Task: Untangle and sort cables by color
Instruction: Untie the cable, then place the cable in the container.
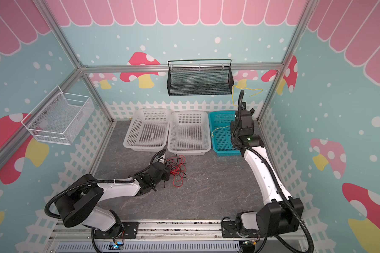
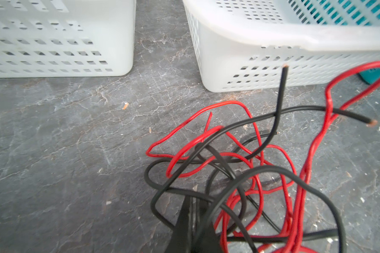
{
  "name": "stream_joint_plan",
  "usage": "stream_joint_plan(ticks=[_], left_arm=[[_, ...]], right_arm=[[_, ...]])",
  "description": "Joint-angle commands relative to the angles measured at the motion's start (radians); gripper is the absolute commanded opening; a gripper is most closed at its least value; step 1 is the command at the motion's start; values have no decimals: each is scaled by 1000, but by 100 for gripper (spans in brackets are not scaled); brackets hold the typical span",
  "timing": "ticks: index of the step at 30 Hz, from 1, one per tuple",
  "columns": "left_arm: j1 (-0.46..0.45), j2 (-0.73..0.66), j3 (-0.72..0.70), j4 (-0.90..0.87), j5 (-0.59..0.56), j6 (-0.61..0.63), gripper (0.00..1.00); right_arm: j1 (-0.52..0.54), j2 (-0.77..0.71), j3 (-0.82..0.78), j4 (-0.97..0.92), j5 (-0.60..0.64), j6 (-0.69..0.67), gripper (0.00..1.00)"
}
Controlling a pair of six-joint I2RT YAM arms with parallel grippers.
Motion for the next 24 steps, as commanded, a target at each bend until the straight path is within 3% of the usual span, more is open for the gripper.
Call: stream_joint_plan(ticks=[1, 9, 24], left_arm=[[-3, -18, -13, 30, 10, 10, 0], [-3, -29, -27, 39, 14, 13, 0], [-3, -40, -30, 33, 10, 14, 0]], right_arm=[[-21, 69, 20, 18, 101, -45, 0], [-55, 230, 58, 45, 146, -149, 0], [-69, 607, 236, -173, -75, -227, 0]])
